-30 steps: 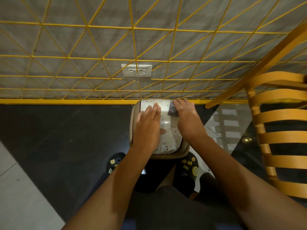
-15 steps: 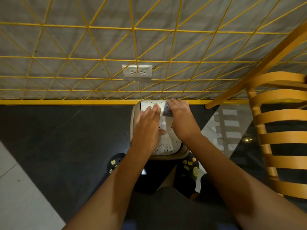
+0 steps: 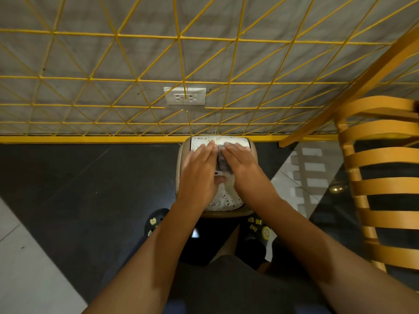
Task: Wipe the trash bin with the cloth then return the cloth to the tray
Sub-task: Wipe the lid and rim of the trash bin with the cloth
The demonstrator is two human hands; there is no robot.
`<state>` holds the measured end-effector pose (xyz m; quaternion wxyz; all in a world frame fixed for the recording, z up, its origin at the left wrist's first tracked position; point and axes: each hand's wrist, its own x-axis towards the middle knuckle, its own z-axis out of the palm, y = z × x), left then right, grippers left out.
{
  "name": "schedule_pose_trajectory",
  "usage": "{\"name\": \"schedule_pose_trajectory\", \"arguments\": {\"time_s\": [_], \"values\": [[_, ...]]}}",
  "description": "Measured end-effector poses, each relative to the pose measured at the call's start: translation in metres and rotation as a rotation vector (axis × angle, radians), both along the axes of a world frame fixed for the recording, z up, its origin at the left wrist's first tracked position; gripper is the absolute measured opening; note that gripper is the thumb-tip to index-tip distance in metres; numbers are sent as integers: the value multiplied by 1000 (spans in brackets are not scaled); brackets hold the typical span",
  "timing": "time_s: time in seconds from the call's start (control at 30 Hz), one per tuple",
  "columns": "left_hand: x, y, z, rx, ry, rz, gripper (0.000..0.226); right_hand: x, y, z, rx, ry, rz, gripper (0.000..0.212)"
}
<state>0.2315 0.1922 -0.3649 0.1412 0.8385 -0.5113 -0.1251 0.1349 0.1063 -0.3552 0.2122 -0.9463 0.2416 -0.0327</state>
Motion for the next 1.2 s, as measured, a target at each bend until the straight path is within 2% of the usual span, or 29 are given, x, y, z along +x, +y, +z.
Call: {"name": "schedule_pose_trajectory", "arguments": {"time_s": [0.1, 0.23, 0.33, 0.43, 0.6, 0.83, 0.9, 1.03, 1.1, 1.2], "values": [[0, -1, -2, 14, 12, 0, 80, -19, -9, -1, -45, 6, -25, 55], [0, -1, -1, 11, 28, 16, 80, 7, -24, -6, -6, 47, -155, 59], [1, 1, 0, 7, 19, 19, 80, 5, -9, 1, 46, 18, -65, 53], [0, 0, 0, -5, 17, 16, 80, -24, -3, 0, -23, -5, 62, 55], [0, 0, -1, 2, 32, 34, 80, -21, -27, -10, 9, 1, -147, 63], [2, 0, 0, 7, 24, 17, 79, -50, -1, -6, -104, 13, 158, 53], [0, -1, 0, 2, 34, 25, 80, -54, -11, -5, -140, -13, 131, 51], [1, 0, -1, -2, 46, 35, 80, -32, -32, -10, 2, -47, -88, 59], [1, 0, -1, 2, 44, 34, 80, -31, -27, -11, 32, -30, -100, 59], [1, -1, -1, 3, 53, 37, 80, -51, -10, -7, -45, -49, 45, 52]]}}
